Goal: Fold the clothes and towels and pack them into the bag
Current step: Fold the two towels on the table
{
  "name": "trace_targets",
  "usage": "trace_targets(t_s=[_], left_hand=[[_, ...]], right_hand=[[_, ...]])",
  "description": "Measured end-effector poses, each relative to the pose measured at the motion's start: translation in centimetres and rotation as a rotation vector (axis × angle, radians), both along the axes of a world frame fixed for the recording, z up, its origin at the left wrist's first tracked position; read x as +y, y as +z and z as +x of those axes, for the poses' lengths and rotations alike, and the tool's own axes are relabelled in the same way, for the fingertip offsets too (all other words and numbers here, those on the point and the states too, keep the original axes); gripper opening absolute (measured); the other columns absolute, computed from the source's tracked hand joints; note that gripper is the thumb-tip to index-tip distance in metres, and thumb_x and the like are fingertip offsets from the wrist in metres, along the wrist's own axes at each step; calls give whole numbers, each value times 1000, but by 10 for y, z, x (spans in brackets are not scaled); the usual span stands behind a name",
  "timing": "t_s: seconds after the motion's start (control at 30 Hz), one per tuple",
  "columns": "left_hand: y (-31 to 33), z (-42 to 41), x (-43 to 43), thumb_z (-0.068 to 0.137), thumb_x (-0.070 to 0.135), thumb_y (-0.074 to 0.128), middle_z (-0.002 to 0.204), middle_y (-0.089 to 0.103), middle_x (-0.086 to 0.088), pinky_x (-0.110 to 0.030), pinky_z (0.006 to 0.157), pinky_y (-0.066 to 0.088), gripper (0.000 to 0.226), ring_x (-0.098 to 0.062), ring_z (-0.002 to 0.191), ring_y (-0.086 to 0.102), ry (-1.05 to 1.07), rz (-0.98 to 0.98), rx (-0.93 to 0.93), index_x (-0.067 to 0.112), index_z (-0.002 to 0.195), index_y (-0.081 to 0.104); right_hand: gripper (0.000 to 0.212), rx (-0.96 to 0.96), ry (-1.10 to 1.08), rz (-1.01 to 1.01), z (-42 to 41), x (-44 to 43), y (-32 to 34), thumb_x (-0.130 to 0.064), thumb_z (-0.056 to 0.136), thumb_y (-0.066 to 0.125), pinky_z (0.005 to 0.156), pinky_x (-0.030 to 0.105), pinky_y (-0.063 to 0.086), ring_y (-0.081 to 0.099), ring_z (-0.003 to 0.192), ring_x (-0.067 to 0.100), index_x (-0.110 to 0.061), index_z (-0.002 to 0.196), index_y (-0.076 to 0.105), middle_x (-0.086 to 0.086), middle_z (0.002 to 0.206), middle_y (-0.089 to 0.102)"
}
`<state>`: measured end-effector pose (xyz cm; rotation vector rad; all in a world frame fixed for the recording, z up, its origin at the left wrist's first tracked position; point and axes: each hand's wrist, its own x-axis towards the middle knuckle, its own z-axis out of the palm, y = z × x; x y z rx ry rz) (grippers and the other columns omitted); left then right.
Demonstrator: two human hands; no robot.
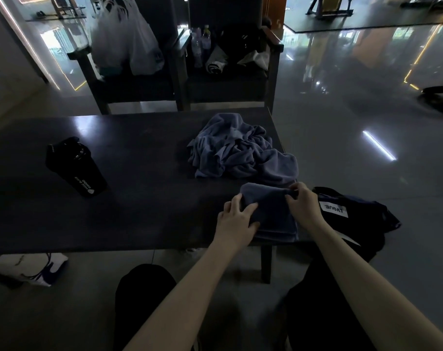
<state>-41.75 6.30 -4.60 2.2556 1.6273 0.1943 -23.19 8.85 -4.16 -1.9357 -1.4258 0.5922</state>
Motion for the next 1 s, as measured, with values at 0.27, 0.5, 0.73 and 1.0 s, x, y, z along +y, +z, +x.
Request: trace_targets(t_s=[0.27, 0.5, 0.73, 1.0], left_hand=[[-4, 2, 0, 96, 39, 47, 150, 13, -8, -41, 106, 32, 53, -30, 134, 23, 6, 33, -108, 27, 145, 31], [-7, 4, 2, 95, 37, 49, 148, 19, -9, -39, 102, 38, 53, -27, 132, 29, 4, 72, -102, 27, 144, 33], [-4, 9, 5, 95, 40, 46, 154, 10, -6, -42, 108, 28, 53, -27, 138, 18, -15, 101, -5, 25, 144, 31], [-8, 34, 33, 101, 38, 31, 161, -6, 5, -43, 119, -2, 58, -22, 146, -15, -178, 118, 167, 22, 153, 10]], right_hand=[[31, 5, -44, 96, -5, 2, -4, 4, 89, 42, 75, 26, 38, 59, 101, 34, 0, 115, 58, 21, 108, 64], [35, -6, -39, 43, 3, 8, -10, 7, 86, 39, 75, 25, 36, 57, 103, 34, -1, 115, 57, 21, 110, 63], [23, -159, 29, 67, 8, 8, -13, -3, 91, 47, 75, 33, 44, 59, 99, 35, -2, 110, 59, 19, 107, 64], [41, -622, 165, 103, -5, -16, -28, -21, 93, 51, 108, 49, 29, 38, 135, 29, -12, 134, 50, 10, 145, 43]])
